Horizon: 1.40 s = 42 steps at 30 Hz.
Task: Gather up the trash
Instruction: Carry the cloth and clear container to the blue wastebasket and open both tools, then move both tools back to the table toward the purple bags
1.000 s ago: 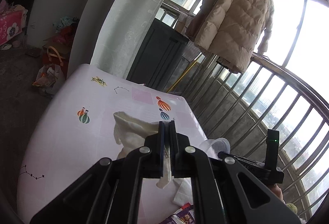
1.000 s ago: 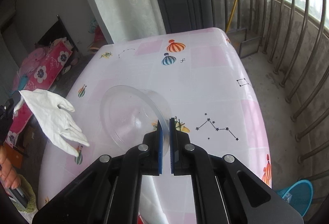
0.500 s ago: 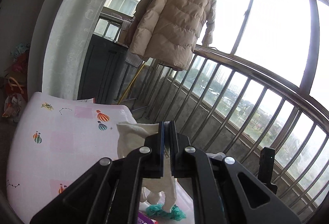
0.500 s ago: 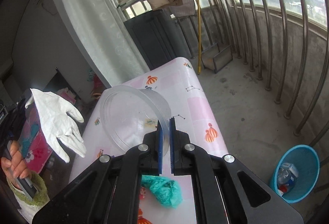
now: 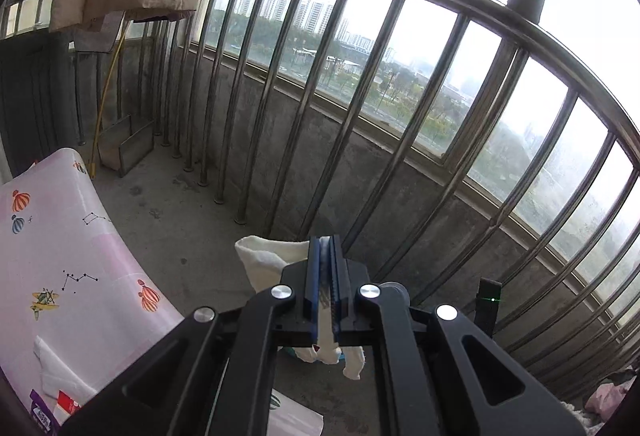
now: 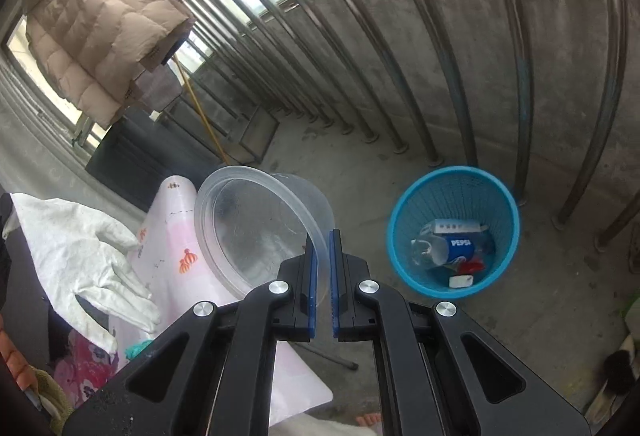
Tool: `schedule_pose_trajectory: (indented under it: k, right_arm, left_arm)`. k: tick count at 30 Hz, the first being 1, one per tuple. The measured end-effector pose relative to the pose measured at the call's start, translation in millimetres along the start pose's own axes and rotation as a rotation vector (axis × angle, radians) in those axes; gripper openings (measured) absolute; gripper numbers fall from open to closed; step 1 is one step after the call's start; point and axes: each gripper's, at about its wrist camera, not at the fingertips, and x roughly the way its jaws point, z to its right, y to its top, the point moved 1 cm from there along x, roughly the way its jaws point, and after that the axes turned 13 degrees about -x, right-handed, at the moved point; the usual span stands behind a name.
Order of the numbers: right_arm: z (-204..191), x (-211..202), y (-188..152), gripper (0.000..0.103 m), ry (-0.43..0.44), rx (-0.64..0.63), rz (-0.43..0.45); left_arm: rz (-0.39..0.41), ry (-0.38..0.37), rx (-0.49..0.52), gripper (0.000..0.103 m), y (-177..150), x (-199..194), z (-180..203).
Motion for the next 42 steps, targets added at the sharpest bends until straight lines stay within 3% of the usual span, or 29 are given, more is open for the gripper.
schedule_pose_trajectory:
  k: [3,11,14,16,18,20,26,29,34,42]
  right_arm:
    - [37,12,-5,0.004,-0.081,0.077,-0.018]
    - [110,63,-16,0.005,-0.161,0.236,-0.085]
    - [135,98,-22,0.020,-0.222,0.256,-0.167]
    - [145,109,-29,0.027,-0.244,0.259,-0.221]
    - [146,102,-34,0.029,-0.230,0.265,-0.199]
    - [143,95,-37,0.038,-0.239,0.245,-0.167]
    - [129,88,-27,0.039,-0.200,0.217,-0.133]
    - [107,81,-17,0.046,-0.163,0.162,-0.096]
    - [44,65,1,0.058,-0.076,0.012,-0.042]
    - [-87,24,-4,0.081,0.062,-0.245,0.039]
  left_arm:
    - [-0.118,0.009,0.035,0.004,-10,73,24]
    - [-0.352,0.050,0.058,0.006,-54,230,56]
    - [-0.468,0.130,0.068,0.043,-79,283,50]
    - [-0.507,0.170,0.053,0.043,-93,293,44]
    - [-0.518,0.143,0.041,0.043,-101,287,43]
    - [-0.509,0.139,0.070,0.044,-103,274,44]
    - [-0.392,0.127,0.111,0.052,-81,215,51]
    - [-0.342,0.120,0.152,0.056,-72,171,51]
    - [-0.238,0.172,0.198,0.065,-58,88,32]
    - [0.004,0.297,0.001,0.093,-78,-69,-52]
